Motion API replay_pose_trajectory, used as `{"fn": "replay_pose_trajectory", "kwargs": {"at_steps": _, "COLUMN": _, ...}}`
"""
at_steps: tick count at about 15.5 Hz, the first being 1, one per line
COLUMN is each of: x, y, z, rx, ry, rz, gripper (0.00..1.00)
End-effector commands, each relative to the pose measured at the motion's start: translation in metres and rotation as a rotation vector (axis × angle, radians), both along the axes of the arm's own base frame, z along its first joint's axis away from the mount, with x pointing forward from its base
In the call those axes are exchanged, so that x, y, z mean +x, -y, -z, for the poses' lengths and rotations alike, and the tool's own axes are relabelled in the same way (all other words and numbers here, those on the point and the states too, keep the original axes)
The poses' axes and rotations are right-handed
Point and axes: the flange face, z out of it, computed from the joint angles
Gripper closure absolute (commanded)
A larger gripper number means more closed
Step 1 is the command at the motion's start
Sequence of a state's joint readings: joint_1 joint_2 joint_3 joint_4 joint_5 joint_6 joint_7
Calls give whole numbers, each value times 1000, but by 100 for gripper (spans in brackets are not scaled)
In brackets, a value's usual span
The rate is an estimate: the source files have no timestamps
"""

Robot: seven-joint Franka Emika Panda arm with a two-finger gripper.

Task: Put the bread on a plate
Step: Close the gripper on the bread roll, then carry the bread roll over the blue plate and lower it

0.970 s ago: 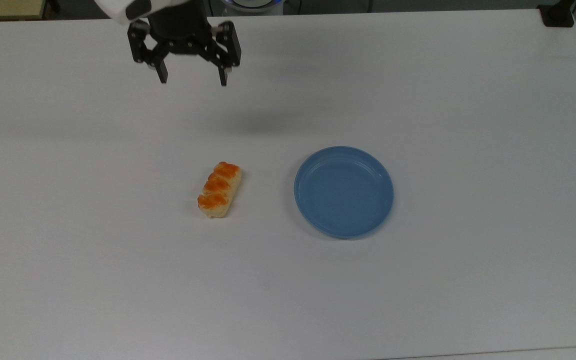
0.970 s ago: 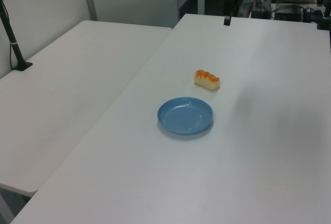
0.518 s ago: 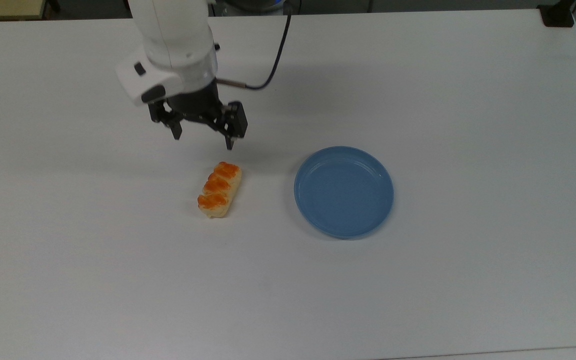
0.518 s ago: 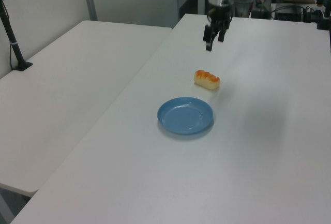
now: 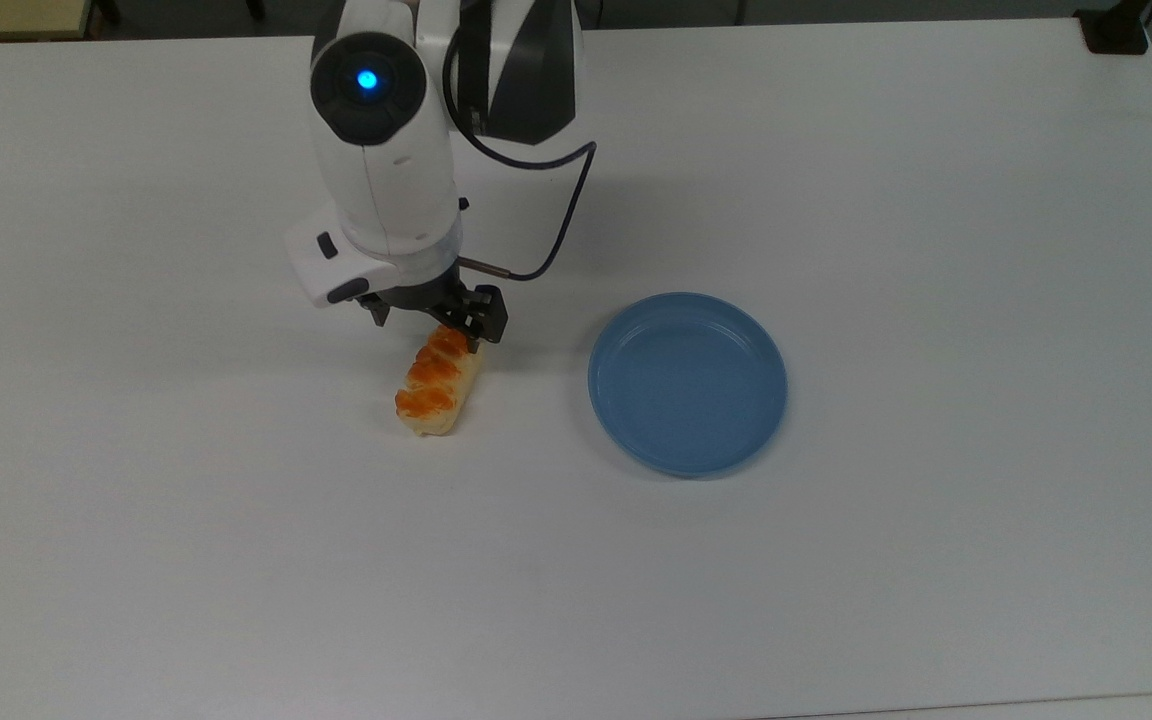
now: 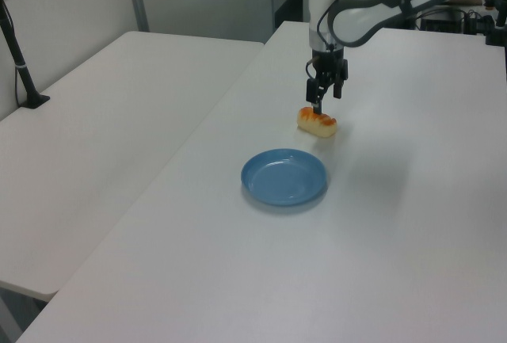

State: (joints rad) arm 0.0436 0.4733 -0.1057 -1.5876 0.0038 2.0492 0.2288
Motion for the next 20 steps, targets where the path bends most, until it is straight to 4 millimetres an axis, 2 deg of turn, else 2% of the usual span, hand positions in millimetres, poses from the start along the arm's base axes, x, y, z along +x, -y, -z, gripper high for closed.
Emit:
{"fn": "replay_pose_trajectory", "kwargs": {"at_steps": 1, "x": 8, "y": -15, "z": 30, "rx": -35, "ry": 28, "rz": 18, "gripper": 0}}
{"fn": "replay_pose_trajectory", "kwargs": {"at_steps": 3, "x": 10, "y": -16, "z": 41, "rx": -45, "ry": 39, "rz": 33, "gripper": 0}}
{"fn": "replay_pose_trajectory", "kwargs": {"at_steps": 6, "x": 14, "y": -16, "z": 49, "rx": -61, "ry": 59, "rz": 32, "gripper": 12}}
{"fn": "replay_pose_trajectory", "kwargs": {"at_steps": 7, "x": 16, "y": -22, "z": 52, "rx": -65, "ry": 73, "rz": 36, "gripper": 24}}
{"fn": "replay_pose_trajectory", "kwargs": {"at_steps": 9, "x": 17, "y": -23, "z": 50, "rx": -82, "ry": 77, "rz": 25, "gripper": 48}}
{"fn": "replay_pose_trajectory", "kwargs": {"at_steps": 11, "x": 17, "y": -24, "z": 42, "rx": -80, "ry": 85, "rz": 25, "gripper": 60}}
{"fn": "replay_pose_trajectory", "kwargs": {"at_steps": 13, "x": 19, "y": -36, "z": 8, "rx": -66, "ry": 131, "rz": 14, "gripper": 61}}
{"fn": "replay_pose_trajectory", "kwargs": {"at_steps": 15, "x": 18, "y": -67, "z": -10, "rx": -54, "ry": 136, "rz": -20, "gripper": 61}}
{"fn": "replay_pose_trajectory", "kwargs": {"at_steps": 16, "x": 21, "y": -96, "z": -21, "rx": -46, "ry": 159, "rz": -31, "gripper": 61}}
{"fn": "replay_pose_trajectory", "kwargs": {"at_steps": 18, "x": 18, "y": -129, "z": -23, "rx": -31, "ry": 166, "rz": -35, "gripper": 61}}
{"fn": "replay_pose_trajectory", "kwargs": {"at_steps": 20, "x": 11, "y": -174, "z": -20, "rx": -19, "ry": 168, "rz": -75, "gripper": 60}}
